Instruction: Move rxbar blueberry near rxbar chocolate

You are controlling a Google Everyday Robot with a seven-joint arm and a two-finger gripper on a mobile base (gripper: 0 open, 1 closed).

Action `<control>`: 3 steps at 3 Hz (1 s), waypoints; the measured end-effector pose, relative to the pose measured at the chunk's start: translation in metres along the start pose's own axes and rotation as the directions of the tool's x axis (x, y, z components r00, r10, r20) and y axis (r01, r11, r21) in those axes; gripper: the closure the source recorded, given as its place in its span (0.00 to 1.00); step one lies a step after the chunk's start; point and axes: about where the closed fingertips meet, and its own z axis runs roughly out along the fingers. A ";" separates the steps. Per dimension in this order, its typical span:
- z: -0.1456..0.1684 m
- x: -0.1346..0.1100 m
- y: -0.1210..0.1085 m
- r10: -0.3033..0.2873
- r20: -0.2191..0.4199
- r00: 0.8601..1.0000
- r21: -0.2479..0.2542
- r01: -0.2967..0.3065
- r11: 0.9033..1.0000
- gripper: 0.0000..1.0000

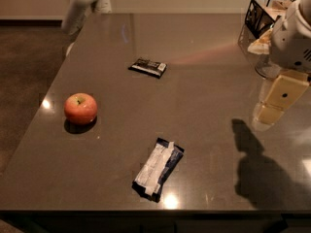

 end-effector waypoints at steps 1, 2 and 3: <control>0.010 -0.021 0.024 -0.063 0.095 0.993 -0.039 0.067 0.997 0.00; 0.024 -0.053 0.061 -0.182 0.176 0.967 -0.068 0.196 0.978 0.00; 0.045 -0.087 0.096 -0.345 0.224 0.911 -0.119 0.377 0.918 0.00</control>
Offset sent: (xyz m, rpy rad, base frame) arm -0.0768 0.1213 -0.0479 0.1750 0.0208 0.4377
